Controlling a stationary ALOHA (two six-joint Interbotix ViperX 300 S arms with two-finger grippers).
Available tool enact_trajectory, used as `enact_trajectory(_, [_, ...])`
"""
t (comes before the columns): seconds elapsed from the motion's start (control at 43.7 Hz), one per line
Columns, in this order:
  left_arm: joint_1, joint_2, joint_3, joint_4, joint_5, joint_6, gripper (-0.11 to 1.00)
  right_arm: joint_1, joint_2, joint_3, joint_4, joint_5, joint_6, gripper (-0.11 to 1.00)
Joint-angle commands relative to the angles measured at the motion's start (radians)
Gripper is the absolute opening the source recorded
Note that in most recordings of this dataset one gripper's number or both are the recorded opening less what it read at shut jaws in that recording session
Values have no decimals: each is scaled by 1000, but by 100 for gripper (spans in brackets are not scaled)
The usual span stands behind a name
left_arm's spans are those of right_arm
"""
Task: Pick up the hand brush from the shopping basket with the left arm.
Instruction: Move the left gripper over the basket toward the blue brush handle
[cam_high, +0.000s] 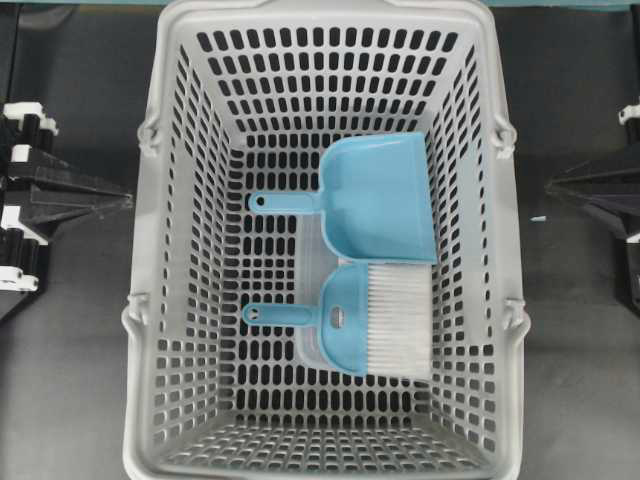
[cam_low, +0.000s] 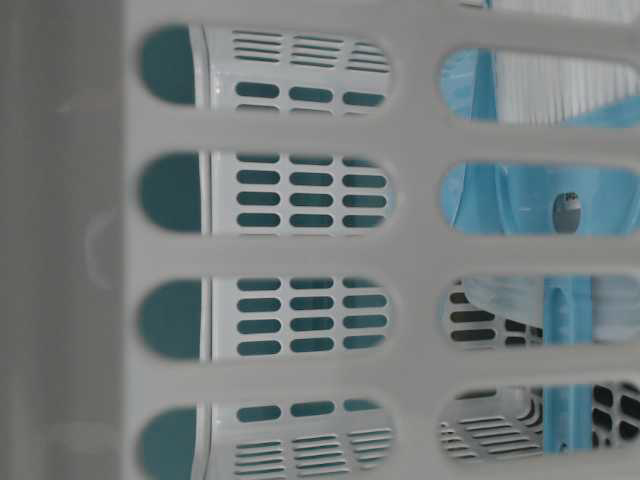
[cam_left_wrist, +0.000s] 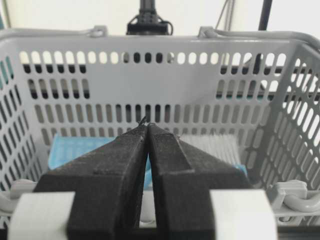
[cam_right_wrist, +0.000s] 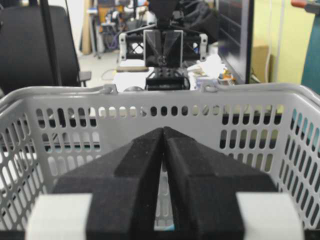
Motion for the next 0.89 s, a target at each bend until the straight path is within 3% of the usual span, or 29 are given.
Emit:
enact_trajectory(0.0, [-12,21,-44,40,97,-40,6,2,12,-5,5,-5,6,0])
enact_trajectory(0.092, [-14,44,-106,41,199,-57,0,2,11,-6,17,15,17,0])
enact_trajectory(0.252, [-35,101,-233,41,341,-51,0,6,8,-23,17,81,49,-1])
enact_trajectory(0.618, [-80,350,-509,43,744,-51,0,15,-8,-67,17,255,51,-1])
enact_trajectory(0.87, [-94,497,-617,41,848,-58,0,15,-12,-69,17,304,52,0])
